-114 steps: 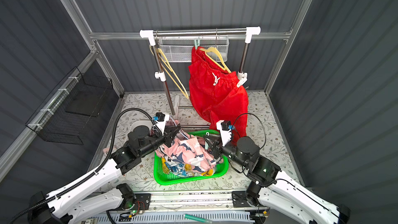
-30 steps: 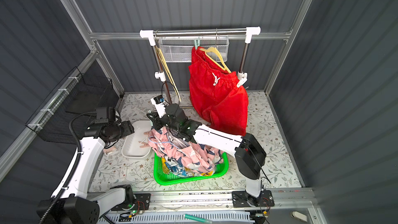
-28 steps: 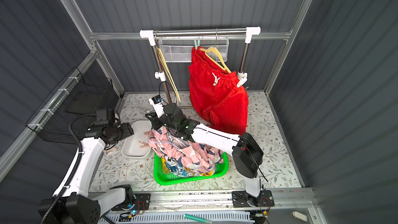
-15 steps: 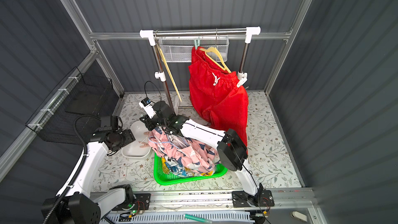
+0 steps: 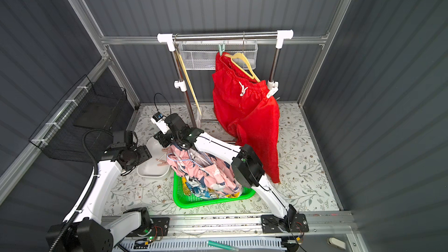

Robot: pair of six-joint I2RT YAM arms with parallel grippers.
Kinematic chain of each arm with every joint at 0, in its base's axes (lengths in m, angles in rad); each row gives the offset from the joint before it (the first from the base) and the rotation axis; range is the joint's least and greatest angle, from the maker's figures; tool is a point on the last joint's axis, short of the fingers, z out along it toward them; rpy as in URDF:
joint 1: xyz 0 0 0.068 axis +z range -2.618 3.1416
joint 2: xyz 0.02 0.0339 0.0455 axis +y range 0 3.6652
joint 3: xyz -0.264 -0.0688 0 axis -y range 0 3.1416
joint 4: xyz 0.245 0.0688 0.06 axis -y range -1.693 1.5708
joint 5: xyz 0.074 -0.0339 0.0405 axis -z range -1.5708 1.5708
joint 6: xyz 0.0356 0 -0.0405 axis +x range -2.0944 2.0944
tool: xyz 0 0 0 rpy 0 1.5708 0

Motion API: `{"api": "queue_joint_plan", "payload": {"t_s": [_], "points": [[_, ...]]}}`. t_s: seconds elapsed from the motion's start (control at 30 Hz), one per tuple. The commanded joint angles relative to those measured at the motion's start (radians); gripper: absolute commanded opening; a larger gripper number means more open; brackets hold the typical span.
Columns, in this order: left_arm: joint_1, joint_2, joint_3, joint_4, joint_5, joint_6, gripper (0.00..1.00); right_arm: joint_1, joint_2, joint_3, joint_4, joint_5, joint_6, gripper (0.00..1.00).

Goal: Remove the clothespins securing shorts to the hanger
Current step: Place the clothespin in the storage box, then pick up the hanger from the basket.

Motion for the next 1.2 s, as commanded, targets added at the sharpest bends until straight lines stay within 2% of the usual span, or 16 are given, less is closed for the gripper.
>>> {"api": "queue_joint_plan", "payload": {"t_s": [0.0, 0.33, 0.4, 0.47, 0.6, 0.8, 1.17], "points": [[0.009, -0.032, -0.017, -0.004, -0.023, -0.031, 0.76, -0.003, 0.032, 0.045, -0.034, -0.026, -0.009, 0.19], [0.009, -0.043, -0.017, -0.004, -0.031, -0.034, 0.76, -0.003, 0.100, 0.095, -0.040, -0.030, 0.016, 0.30], [0.009, -0.046, -0.017, -0.005, -0.032, -0.034, 0.76, -0.002, 0.098, 0.100, -0.039, -0.027, 0.016, 0.36], [0.009, -0.046, -0.017, -0.005, -0.030, -0.034, 0.76, -0.003, 0.095, 0.108, -0.041, -0.021, 0.015, 0.46], [0.009, -0.048, -0.017, -0.005, -0.028, -0.031, 0.76, -0.008, 0.081, 0.117, -0.044, -0.007, 0.008, 0.53], [0.009, -0.048, -0.016, -0.001, -0.017, -0.028, 0.76, -0.030, 0.021, 0.101, -0.046, 0.007, 0.004, 0.55], [0.010, -0.038, -0.017, 0.009, 0.031, -0.006, 0.77, -0.052, -0.190, -0.052, -0.006, 0.072, -0.047, 0.59]]}}
